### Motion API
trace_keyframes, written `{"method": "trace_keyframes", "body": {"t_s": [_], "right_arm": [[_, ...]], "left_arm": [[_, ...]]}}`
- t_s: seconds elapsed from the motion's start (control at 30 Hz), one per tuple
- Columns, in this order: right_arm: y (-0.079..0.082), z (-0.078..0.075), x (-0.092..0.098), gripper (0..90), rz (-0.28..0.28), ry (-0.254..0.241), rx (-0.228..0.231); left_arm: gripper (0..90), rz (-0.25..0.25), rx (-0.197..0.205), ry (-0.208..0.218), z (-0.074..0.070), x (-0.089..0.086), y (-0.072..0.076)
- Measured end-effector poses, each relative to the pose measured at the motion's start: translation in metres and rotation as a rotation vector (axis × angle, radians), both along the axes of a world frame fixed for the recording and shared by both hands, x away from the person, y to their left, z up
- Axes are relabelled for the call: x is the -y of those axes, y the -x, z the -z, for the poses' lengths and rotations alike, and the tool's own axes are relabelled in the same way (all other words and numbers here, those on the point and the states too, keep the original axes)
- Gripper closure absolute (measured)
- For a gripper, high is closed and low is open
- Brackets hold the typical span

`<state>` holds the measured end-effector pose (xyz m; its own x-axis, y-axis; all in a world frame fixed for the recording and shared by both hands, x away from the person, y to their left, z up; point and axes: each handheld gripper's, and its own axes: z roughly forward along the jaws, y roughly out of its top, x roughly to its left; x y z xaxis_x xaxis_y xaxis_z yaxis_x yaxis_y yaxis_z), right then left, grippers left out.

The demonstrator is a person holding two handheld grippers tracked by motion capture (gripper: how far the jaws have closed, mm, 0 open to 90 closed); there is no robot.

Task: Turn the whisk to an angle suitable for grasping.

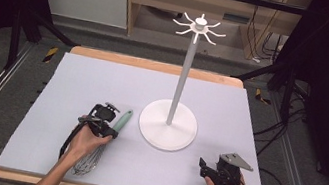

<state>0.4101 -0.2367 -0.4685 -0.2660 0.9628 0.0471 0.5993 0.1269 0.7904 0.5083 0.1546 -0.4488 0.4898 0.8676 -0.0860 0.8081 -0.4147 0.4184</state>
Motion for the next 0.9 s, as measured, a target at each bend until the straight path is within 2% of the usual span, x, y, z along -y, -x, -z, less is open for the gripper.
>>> {"method": "trace_keyframes", "body": {"t_s": [0.13, 0.23, 0.5, 0.67, 0.9], "right_arm": [[0.0000, -0.0001, 0.0000, 27.4, 0.000, -0.001, 0.001], [0.0002, -0.0002, 0.0001, 27.4, 0.002, -0.004, -0.001], [-0.0002, 0.0003, 0.0007, 27.4, 0.000, 0.001, -0.002], [-0.0001, 0.0007, 0.0016, 27.4, -0.001, -0.004, -0.006], [0.0005, 0.0006, 0.0037, 27.4, 0.007, -0.009, -0.007]], "left_arm": [[67.4, 0.010, -0.001, -0.011, 0.0000, 0.0020, -0.0017], [67.0, 0.018, -0.017, -0.020, 0.0000, 0.0031, -0.0036], [67.7, 0.002, -0.024, -0.044, -0.0005, 0.0062, -0.0039], [68.2, -0.006, -0.024, -0.024, -0.0006, 0.0037, -0.0039], [68.7, -0.002, 0.014, 0.008, -0.0075, -0.0003, 0.0017]]}}
